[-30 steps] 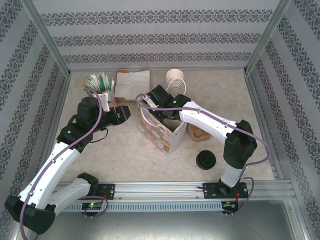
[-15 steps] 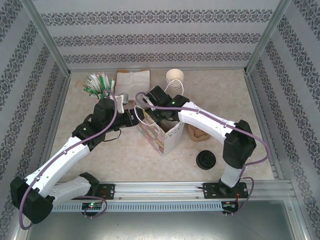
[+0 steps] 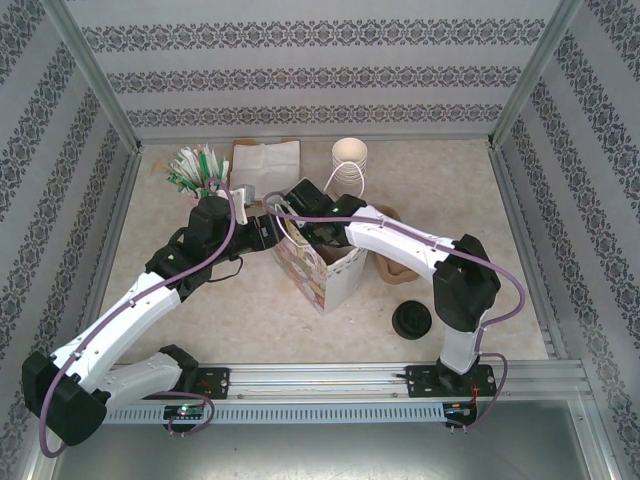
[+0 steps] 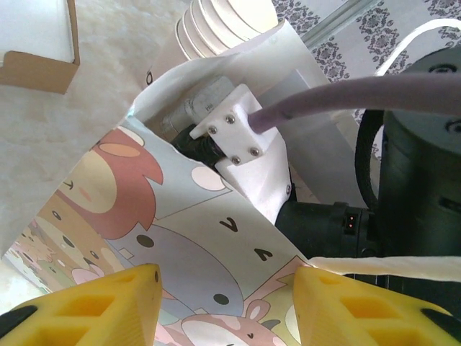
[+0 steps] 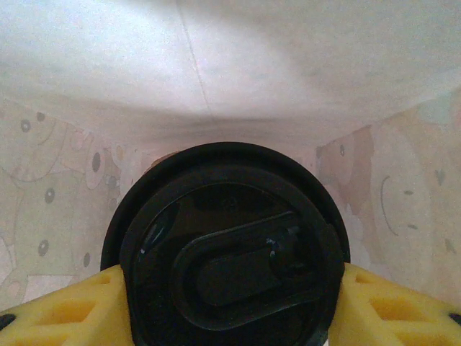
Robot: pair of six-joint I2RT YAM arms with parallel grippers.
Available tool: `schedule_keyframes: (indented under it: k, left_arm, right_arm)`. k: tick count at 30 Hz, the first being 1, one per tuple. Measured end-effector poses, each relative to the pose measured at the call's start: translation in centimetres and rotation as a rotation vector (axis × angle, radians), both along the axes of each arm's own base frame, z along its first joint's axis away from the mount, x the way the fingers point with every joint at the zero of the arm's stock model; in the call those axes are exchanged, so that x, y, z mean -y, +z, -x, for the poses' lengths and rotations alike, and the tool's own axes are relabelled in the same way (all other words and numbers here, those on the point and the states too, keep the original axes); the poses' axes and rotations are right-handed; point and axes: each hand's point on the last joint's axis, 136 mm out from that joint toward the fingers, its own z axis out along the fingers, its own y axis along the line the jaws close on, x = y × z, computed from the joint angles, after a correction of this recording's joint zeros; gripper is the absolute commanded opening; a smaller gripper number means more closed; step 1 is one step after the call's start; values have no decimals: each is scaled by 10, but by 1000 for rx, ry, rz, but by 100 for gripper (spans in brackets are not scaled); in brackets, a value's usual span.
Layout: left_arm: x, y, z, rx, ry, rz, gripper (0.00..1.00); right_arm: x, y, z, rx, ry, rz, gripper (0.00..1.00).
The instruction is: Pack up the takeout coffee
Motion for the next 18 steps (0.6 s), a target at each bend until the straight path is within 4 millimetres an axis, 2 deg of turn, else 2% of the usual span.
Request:
schedule_keyframes:
  k: [9,15,18]
  left_arm:
    - [-4,0,-4,7,30,-13,52]
    - [-7,-1,-5,11,45,-19,52]
    - [-7,-1,-5,10,48,-22,52]
  right_arm:
    - [-3,-2,-3,28,-9,-29,42]
    - [-4,1,-4,32,-29,-49,51]
    - [-3,3,-4,27,-33,-47,61]
